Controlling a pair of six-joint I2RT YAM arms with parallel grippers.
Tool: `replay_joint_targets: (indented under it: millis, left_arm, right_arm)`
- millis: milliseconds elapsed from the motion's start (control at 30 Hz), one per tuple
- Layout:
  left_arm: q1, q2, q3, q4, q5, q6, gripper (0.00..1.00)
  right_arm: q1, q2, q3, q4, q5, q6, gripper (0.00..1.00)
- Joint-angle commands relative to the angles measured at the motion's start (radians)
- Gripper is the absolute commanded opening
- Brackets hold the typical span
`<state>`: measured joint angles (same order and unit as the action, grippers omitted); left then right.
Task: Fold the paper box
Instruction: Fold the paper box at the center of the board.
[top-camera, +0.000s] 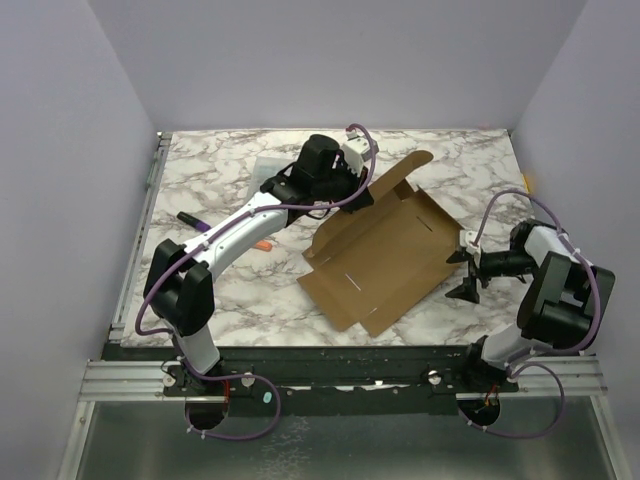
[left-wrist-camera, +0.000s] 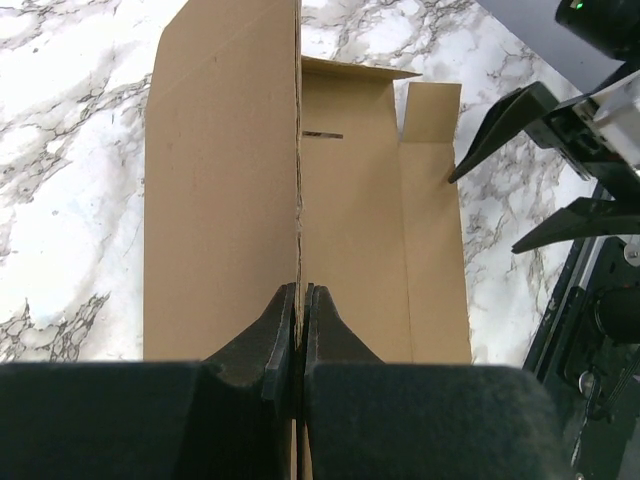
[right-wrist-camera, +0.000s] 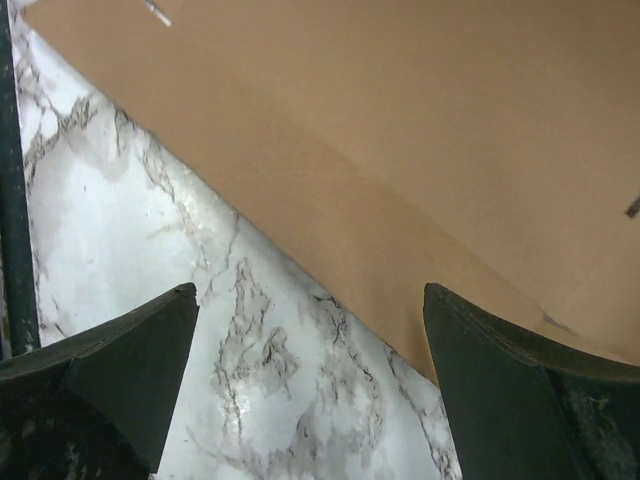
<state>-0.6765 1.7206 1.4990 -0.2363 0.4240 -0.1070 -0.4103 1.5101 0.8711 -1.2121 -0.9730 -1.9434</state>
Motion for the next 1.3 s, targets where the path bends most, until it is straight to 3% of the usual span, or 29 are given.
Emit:
replay_joint_targets:
  millis: [0,233,400,633,900,1133,1267]
  left_arm:
    - [-0.006,0.01,0.034,-0.043,0.017,0.029,0.0]
    - [-0.007,0.018,0.05,-0.051,0.051,0.02,0.0]
    - [-0.006,0.025,0.063,-0.055,0.074,0.017,0.0]
    - [-0.007,0.031,0.077,-0.062,0.112,0.015,0.0]
    - [-0.007,0.032,0.093,-0.07,0.134,0.015,0.0]
    - [-0.006,0.044,0.114,-0.072,0.176,-0.001,0.0]
    - [-0.007,0.057,0.125,-0.073,0.21,-0.012,0.0]
  right_arm:
    - [0.038,0.055,-0.01,0.062,0.068,-0.544,0.97]
    - [0.145,0.012,-0.122,0.353,0.164,-0.427,0.93]
    - [0.16,-0.004,-0.146,0.432,0.149,-0.397,0.88]
    - [0.169,-0.047,-0.138,0.419,0.074,-0.384,0.72]
    - [0.182,-0.014,-0.067,0.275,0.063,-0.391,0.51]
    - [0.21,0.029,0.007,0.197,0.042,-0.302,0.3]
    - [0.248,0.054,0.041,0.18,0.036,-0.226,0.29]
